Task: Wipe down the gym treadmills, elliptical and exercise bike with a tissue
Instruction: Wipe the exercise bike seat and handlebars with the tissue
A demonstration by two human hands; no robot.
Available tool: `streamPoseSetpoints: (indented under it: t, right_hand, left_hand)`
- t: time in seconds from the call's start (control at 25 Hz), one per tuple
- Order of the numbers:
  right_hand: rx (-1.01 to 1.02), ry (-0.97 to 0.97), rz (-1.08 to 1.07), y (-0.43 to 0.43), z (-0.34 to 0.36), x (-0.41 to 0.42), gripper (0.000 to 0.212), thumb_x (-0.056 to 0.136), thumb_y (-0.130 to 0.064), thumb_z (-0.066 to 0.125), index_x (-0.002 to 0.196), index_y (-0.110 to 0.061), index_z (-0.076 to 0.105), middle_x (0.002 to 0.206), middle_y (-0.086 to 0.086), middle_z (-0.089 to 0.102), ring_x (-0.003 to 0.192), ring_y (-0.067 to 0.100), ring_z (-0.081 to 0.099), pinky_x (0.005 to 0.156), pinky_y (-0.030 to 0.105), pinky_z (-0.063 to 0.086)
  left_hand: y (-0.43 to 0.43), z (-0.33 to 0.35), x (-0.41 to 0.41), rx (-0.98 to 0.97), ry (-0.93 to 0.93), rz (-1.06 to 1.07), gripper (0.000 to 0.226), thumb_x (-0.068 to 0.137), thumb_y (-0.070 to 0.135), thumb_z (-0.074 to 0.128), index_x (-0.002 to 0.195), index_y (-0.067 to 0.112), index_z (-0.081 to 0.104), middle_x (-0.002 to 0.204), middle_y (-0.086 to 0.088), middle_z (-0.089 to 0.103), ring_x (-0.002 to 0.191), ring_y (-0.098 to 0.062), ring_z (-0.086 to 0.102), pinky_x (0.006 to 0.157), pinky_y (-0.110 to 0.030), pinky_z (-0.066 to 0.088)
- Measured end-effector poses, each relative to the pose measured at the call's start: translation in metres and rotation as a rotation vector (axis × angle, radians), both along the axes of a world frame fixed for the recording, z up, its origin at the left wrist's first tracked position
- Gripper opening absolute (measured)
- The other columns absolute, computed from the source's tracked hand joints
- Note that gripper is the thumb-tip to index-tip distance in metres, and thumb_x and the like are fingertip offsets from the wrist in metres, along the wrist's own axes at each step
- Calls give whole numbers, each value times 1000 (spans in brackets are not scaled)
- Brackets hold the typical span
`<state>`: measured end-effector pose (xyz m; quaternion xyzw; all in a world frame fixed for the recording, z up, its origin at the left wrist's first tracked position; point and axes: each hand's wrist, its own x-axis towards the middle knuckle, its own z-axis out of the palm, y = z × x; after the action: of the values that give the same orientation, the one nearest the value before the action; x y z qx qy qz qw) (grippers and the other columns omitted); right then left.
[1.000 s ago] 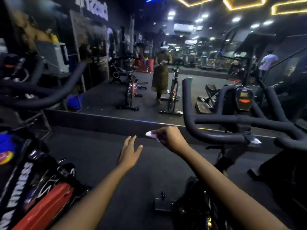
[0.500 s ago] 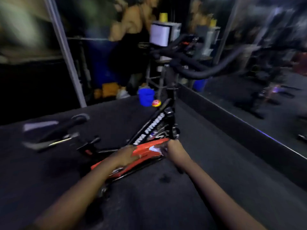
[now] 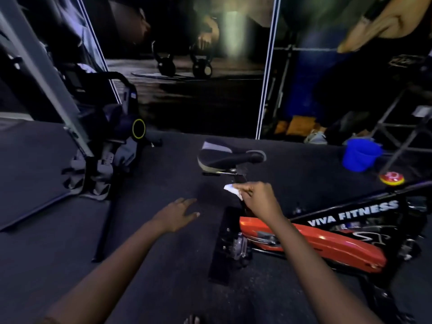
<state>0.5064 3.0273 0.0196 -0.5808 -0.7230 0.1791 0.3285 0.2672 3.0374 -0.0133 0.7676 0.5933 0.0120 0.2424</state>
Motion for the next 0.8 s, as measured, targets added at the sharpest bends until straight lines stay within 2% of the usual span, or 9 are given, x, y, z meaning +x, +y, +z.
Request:
streamPoseSetpoints:
  t: [0.08, 0.2, 0.36, 0.48, 0.56, 0.64, 0.72, 0.8]
  right_hand:
    - [30, 41, -74, 29, -1, -14, 28, 84, 4, 58, 105, -10, 71, 101, 8, 71, 72, -2, 64, 68, 8, 42]
    - [90, 45, -174, 79, -15, -31, 29, 82, 6, 59, 104, -8, 72, 104, 7, 70, 96, 20, 67, 83, 22, 45]
    - [85, 29, -346, 148, -26, -55, 28, 81, 5, 60, 103, -8, 72, 103, 7, 71, 98, 21, 66, 84, 18, 42]
    - [102, 27, -531, 185, -31, -61, 34, 80, 8, 56, 104, -10, 72, 107, 8, 70, 100, 21, 66, 84, 12, 38]
    - [30, 48, -669, 206, -44, -61, 38, 83, 7, 50, 108, -11, 71, 117, 6, 66, 108, 17, 61, 83, 5, 32]
    - [-78, -11, -762, 215, -62, -60, 32, 88, -2, 51, 113, -13, 68, 123, 5, 62, 110, 16, 59, 83, 4, 32]
    - [-172, -36, -756, 216, -78, -72, 32, 85, -7, 58, 115, -11, 66, 119, 9, 64, 105, 22, 61, 86, 17, 42]
    - [-79, -147, -662, 214, -97, -88, 43, 72, 6, 65, 112, -9, 68, 109, 13, 66, 94, 28, 65, 81, 25, 49]
  left_hand:
    - [29, -6, -19, 4, -16, 12, 60, 99, 44, 42, 151, 21, 22, 152, -6, 29, 139, -22, 30, 111, -27, 22]
    - [87, -16, -34, 55, -102, -3, 63, 98, 43, 45, 151, 23, 19, 154, -6, 26, 140, -20, 28, 113, -27, 23]
    - [183, -20, -38, 168, -259, -72, 73, 94, 41, 53, 152, 21, 15, 158, -5, 14, 145, -21, 15, 117, -32, 17]
    - [236, -21, -21, 216, -192, -220, 81, 91, 45, 56, 153, 18, 10, 160, -5, 6, 147, -22, 3, 119, -40, 10]
    - [267, -26, -13, 236, -106, -342, 86, 90, 49, 56, 153, 17, 7, 160, -5, -1, 147, -22, -4, 119, -42, 4]
    - [288, -35, -10, 237, -26, -437, 90, 88, 54, 55, 153, 17, 5, 160, -6, -6, 147, -23, -9, 118, -44, 0]
    - [303, -45, -13, 220, 10, -492, 92, 86, 56, 56, 153, 17, 5, 160, -5, -6, 146, -24, -12, 117, -45, -1]
    - [310, -54, -17, 202, 2, -519, 92, 85, 62, 52, 152, 19, 7, 160, -4, -5, 146, -24, -12, 117, -43, -3]
